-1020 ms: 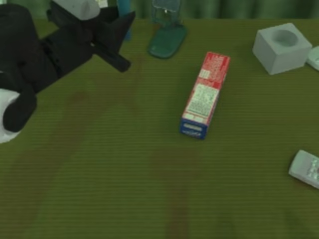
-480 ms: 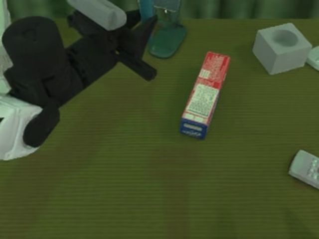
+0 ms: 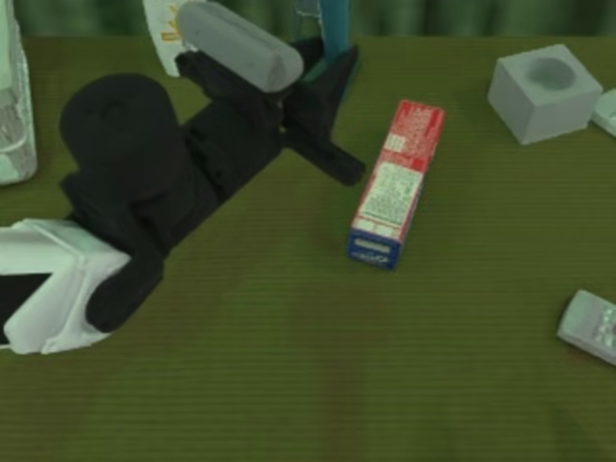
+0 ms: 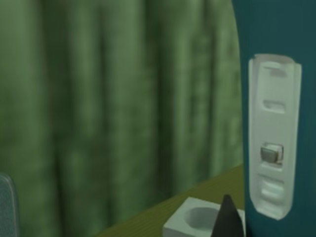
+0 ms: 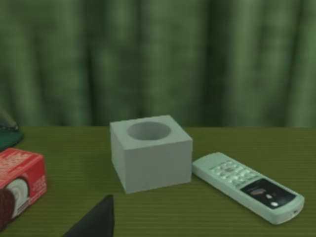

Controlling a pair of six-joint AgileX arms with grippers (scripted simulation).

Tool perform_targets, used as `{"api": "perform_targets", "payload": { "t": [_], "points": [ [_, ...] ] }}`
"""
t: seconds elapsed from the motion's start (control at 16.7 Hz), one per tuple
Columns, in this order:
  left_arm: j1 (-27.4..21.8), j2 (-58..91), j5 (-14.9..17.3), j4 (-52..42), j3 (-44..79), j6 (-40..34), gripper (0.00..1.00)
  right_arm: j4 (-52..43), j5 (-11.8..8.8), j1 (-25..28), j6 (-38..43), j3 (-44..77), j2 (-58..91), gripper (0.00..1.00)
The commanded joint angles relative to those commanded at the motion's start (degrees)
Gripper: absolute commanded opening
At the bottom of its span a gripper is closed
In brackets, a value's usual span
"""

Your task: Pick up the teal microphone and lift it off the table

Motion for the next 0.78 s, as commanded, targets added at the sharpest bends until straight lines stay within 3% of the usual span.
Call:
{"api": "perform_targets", "payload": {
  "t": [0.48, 0.78],
  "points": [
    [0.0, 0.0, 0.0, 0.0, 0.0, 0.0, 0.00, 0.0, 0.0, 0.1, 0.0, 0.1, 0.1, 1.00],
    [0.0, 0.0, 0.0, 0.0, 0.0, 0.0, 0.00, 3.5, -3.5, 4.8, -0.9, 6.3, 9.4, 1.00]
  ]
}}
